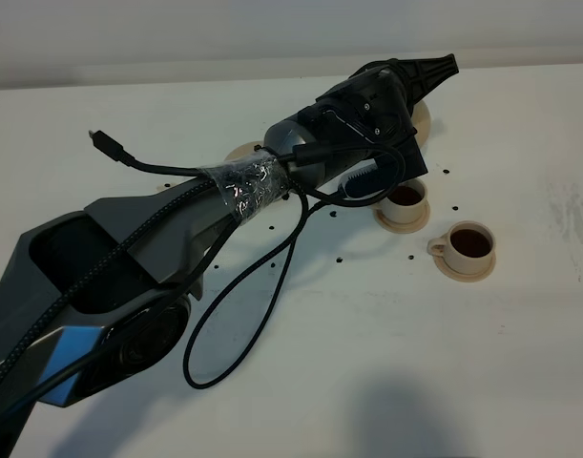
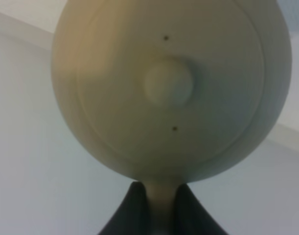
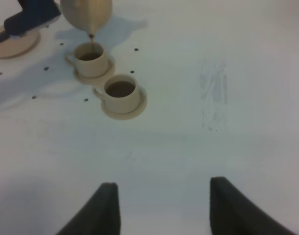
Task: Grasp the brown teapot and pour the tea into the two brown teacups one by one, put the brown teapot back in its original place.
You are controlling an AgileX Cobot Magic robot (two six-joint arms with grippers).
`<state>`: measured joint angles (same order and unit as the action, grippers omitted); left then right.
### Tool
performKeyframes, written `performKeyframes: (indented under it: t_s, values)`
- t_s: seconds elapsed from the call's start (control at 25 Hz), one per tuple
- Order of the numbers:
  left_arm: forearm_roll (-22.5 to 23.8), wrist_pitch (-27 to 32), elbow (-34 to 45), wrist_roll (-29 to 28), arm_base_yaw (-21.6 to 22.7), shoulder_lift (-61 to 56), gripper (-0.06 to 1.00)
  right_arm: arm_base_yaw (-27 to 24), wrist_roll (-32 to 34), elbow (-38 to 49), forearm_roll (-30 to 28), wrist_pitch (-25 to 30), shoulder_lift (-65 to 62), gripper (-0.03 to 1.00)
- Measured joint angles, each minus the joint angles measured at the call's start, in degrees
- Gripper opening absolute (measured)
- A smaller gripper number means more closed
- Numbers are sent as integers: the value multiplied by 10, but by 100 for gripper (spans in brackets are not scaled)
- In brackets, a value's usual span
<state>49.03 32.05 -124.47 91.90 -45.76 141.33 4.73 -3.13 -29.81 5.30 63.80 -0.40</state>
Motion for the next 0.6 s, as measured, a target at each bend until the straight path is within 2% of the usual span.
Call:
performKeyframes:
  t_s: [0.6]
  values:
    - [0,-25,0,23,0,0,8,0,0,0,0,0,0,41]
